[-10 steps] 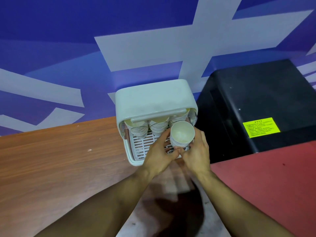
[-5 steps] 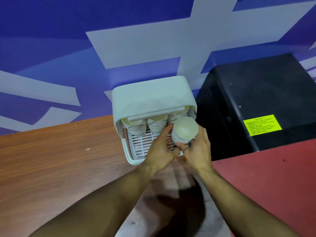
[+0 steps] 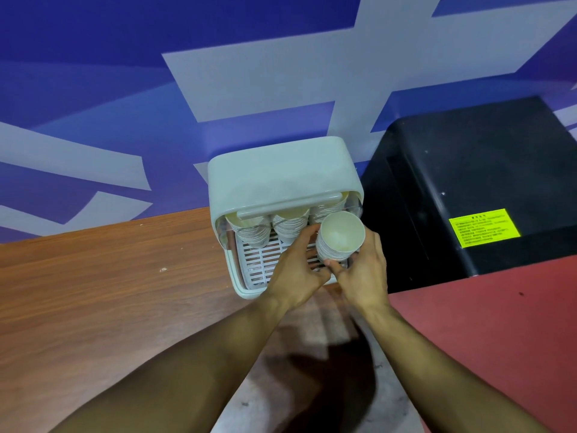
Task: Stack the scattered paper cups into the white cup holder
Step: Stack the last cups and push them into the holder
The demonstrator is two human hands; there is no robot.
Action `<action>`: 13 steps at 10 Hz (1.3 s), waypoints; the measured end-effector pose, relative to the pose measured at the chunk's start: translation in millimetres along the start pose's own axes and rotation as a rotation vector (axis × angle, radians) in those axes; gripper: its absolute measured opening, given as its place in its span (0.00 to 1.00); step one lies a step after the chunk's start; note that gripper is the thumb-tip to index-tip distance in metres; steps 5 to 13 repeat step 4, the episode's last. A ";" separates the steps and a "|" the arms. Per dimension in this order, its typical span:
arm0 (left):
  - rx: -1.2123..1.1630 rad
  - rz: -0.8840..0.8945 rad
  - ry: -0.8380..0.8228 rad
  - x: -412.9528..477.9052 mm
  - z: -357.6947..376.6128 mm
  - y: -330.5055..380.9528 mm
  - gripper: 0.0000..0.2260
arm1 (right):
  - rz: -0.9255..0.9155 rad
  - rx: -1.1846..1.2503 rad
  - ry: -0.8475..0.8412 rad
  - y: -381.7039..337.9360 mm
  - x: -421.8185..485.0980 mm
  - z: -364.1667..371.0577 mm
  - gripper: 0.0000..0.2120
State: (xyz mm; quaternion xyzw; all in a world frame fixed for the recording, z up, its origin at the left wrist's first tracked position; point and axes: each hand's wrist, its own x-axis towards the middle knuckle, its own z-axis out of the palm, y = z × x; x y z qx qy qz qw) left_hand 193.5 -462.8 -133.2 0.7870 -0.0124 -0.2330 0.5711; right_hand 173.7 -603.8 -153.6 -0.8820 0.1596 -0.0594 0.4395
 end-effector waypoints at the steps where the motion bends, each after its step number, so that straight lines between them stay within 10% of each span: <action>1: 0.067 0.030 0.036 -4.2 -3.6 2.4 0.34 | 0.013 0.016 0.012 2.2 -2.8 2.0 0.43; 4: 0.384 -0.023 0.144 -42.2 -42.9 4.4 0.30 | 0.108 -0.128 0.072 -5.5 -56.1 -0.5 0.24; 13: 0.384 -0.023 0.144 -42.2 -42.9 4.4 0.30 | 0.108 -0.128 0.072 -5.5 -56.1 -0.5 0.24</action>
